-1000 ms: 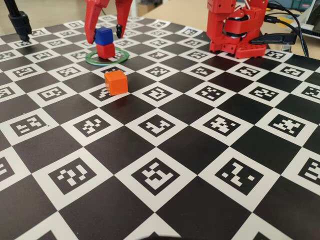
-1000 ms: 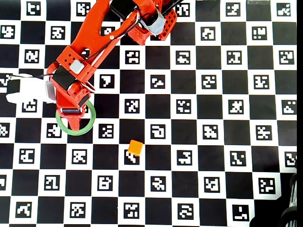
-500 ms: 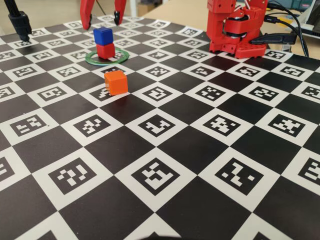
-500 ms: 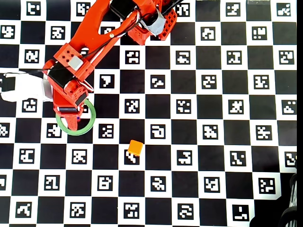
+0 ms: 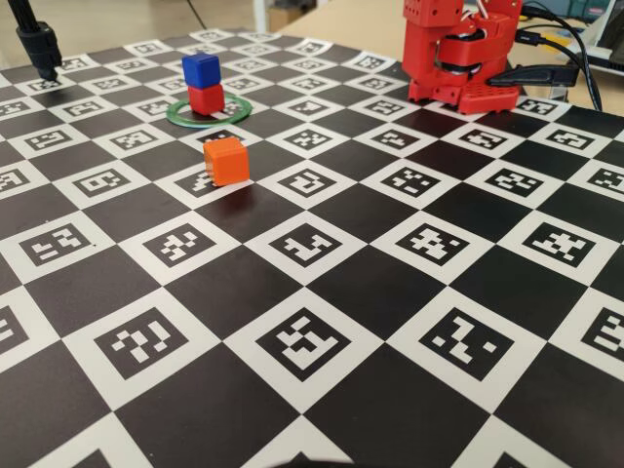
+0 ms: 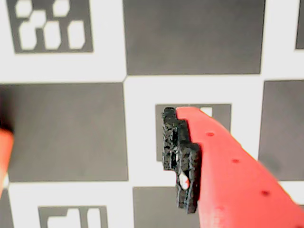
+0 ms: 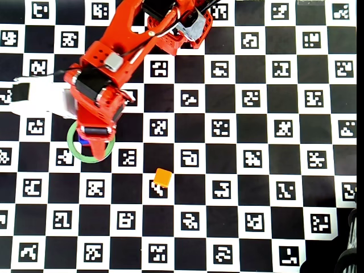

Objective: Grab the red cube then put it in the green circle then put the blue cube on top and finally the orange cube on top

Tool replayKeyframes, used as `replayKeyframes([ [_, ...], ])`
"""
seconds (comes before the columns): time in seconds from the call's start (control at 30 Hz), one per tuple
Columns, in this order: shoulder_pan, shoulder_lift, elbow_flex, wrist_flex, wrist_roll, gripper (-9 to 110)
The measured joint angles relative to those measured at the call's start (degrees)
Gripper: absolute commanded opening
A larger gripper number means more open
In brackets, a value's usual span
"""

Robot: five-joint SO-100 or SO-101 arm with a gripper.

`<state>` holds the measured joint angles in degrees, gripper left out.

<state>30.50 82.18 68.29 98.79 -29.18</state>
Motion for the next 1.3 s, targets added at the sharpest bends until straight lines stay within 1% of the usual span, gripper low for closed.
replayKeyframes([
  [0.2,-5.6,0.0,0.0,0.0,4.3,41],
  [0.47,-11.3,0.0,0.0,0.0,7.1,41],
  [0.73,-15.8,0.0,4.4,-4.8,9.0,42],
  [1.1,-21.2,-0.2,4.7,-9.1,12.2,42],
  [1.3,-22.9,-4.7,4.9,-11.9,15.5,42],
])
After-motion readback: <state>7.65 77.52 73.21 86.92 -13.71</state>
